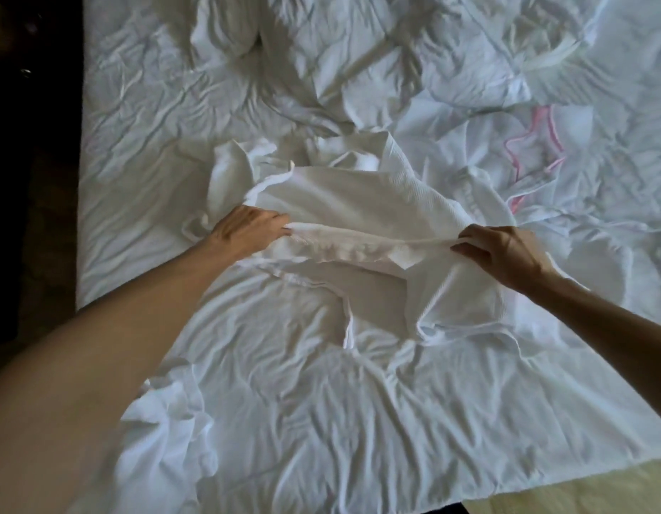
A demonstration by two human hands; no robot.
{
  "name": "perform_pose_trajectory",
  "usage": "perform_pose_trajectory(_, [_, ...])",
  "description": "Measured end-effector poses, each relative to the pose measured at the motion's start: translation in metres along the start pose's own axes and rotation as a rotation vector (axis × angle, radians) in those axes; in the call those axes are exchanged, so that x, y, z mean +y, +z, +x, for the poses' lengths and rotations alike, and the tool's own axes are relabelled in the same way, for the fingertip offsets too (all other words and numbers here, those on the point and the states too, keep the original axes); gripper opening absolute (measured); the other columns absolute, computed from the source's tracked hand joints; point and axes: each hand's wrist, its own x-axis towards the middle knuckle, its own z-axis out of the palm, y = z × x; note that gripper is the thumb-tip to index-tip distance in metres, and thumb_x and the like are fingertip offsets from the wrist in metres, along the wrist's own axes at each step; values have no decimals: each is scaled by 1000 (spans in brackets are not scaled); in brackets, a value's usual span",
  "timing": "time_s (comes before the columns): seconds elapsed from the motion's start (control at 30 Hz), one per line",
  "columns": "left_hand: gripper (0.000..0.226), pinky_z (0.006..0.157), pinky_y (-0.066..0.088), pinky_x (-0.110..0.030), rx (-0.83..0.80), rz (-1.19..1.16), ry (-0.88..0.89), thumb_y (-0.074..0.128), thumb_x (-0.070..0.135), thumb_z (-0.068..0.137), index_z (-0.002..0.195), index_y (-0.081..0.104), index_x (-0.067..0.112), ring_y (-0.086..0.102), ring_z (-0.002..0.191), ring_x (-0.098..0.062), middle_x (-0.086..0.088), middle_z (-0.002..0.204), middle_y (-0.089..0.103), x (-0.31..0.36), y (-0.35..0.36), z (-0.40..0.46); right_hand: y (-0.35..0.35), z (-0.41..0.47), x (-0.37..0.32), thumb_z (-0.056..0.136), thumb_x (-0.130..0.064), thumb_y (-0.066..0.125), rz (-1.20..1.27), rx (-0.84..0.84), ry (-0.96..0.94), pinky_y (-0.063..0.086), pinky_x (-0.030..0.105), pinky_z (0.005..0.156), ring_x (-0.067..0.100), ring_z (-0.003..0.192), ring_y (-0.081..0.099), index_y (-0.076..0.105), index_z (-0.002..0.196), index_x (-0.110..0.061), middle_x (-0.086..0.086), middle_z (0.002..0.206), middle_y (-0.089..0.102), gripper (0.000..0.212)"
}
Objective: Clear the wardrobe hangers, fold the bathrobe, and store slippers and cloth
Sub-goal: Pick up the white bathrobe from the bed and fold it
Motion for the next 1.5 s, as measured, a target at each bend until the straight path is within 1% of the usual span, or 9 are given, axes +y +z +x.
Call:
perform_pose_trajectory(0.2, [25, 42, 48, -37, 117, -37, -42, 72, 34, 91, 85, 68, 10, 67, 57, -31, -7, 71, 69, -46, -118, 11, -123, 46, -3, 92, -45, 55, -61, 56, -67, 37, 26, 52, 31, 61, 67, 73, 80, -15, 5, 70, 70, 38])
perform_pose_trajectory(0.4, [55, 51, 47, -34, 91, -103, -160, 47, 62, 92, 75, 57, 11, 60, 52, -27, -1, 64, 62, -78, -264, 16, -274, 103, -15, 91, -66, 47, -185, 119, -159, 47, 32, 54, 31, 67, 67, 73, 76, -16, 3, 72, 69, 58])
perform_pose_trajectory(0.53, [63, 71, 50, -34, -99, -105, -301, 41, 75, 88, 79, 64, 18, 65, 80, -23, 1, 82, 66, -82, -370, 11, -374, 125, -36, 81, -64, 50, -353, 153, -246, 47, 31, 54, 33, 66, 68, 70, 68, -15, 5, 67, 66, 55])
perform_pose_trajectory(0.7, [46, 68, 42, -34, -96, -44, -641, 58, 51, 96, 71, 58, 13, 63, 89, -33, -13, 89, 63, -75, -468, 10, -466, 139, -76, 92, -44, 62, -541, 147, 66, 49, 36, 68, 37, 89, 67, 76, 98, -16, 15, 94, 71, 32])
perform_pose_trajectory(0.87, [42, 77, 49, -42, 93, -43, -923, 55, 43, 100, 106, 66, 3, 62, 101, -39, -21, 108, 63, -65, -535, -7, -537, 131, -117, 93, -27, 59, -530, 298, 203, 51, 44, 75, 43, 95, 65, 71, 107, -4, 25, 104, 67, 30])
perform_pose_trajectory(1.1, [31, 79, 54, -40, 345, -189, -1155, 58, 32, 99, 101, 65, 1, 65, 100, -41, -21, 110, 66, -37, -604, -51, -614, 90, -156, 96, -36, 52, -238, 425, 424, 49, 46, 90, 44, 109, 61, 65, 116, 2, 28, 119, 64, 44])
perform_pose_trajectory(1.27, [32, 78, 62, -46, 626, -519, -1265, 53, 32, 92, 100, 67, 4, 72, 86, -36, -17, 99, 72, -13, -660, -89, -650, 50, -185, 97, -44, 48, 339, 441, 472, 47, 28, 48, 27, 50, 60, 67, 78, 1, 18, 67, 64, 52])
perform_pose_trajectory(1.43, [24, 36, 48, -24, 913, -878, -1202, 43, 16, 94, 98, 62, 2, 61, 44, -16, -9, 68, 64, 31, -731, -119, -678, 7, -230, 93, -25, 40, 757, 575, 411, 37, 25, 46, 17, 47, 51, 61, 79, -14, 7, 69, 59, 27])
perform_pose_trajectory(1.5, [24, 34, 44, -20, 985, -979, -1149, 43, 17, 95, 98, 62, 2, 58, 36, -11, -9, 68, 66, 43, -754, -133, -690, -9, -247, 87, -19, 36, 865, 601, 386, 31, 22, 46, 16, 44, 50, 62, 73, -15, 6, 67, 58, 29])
